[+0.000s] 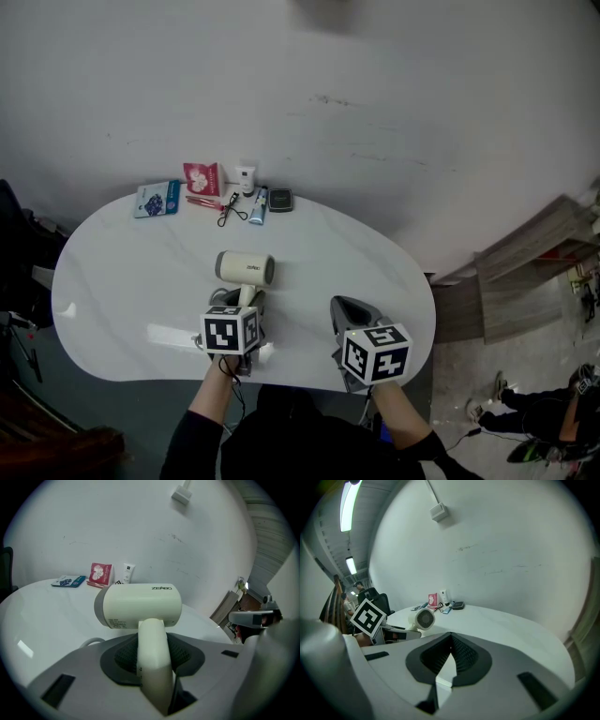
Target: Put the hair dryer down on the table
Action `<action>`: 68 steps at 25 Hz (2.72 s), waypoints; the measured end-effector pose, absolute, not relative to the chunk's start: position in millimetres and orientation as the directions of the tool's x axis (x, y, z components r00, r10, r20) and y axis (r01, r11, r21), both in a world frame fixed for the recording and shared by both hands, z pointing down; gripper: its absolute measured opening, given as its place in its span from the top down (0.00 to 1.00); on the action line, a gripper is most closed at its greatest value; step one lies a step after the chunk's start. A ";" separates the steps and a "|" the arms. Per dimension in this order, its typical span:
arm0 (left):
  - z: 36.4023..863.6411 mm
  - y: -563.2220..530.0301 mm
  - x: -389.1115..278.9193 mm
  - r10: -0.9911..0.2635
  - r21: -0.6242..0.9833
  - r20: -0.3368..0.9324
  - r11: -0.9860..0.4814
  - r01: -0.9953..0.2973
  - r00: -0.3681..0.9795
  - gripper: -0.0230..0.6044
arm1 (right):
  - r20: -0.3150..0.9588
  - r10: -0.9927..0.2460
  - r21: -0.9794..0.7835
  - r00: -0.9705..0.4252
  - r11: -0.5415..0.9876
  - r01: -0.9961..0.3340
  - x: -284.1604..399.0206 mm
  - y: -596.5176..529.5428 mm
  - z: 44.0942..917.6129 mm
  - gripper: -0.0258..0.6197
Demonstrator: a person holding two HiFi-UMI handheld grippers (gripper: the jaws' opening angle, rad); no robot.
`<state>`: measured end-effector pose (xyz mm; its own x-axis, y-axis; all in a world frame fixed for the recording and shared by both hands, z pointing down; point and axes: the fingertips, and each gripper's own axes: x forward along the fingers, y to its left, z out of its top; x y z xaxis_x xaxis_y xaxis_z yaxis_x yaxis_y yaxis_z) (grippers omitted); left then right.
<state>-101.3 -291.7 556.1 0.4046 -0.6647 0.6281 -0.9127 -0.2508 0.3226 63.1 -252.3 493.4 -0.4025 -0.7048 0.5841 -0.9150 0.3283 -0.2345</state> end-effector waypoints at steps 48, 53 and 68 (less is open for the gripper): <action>609.2 -290.3 -100.0 -0.557 0.098 0.784 -0.324 -0.941 0.273 0.72 | 0.646 -0.646 -0.219 -0.406 0.353 -0.910 39.9 -253.5 522.8 0.96; 609.9 -290.9 -100.5 -0.567 0.075 0.784 -0.320 -0.944 0.254 0.72 | 0.649 -0.643 -0.218 -0.408 0.356 -0.909 39.3 -251.5 524.1 0.96; 592.1 -282.2 -106.9 -0.678 0.004 0.709 -0.271 -0.962 0.194 0.66 | 0.649 -0.634 -0.217 -0.420 0.375 -0.901 43.1 -239.7 524.7 0.96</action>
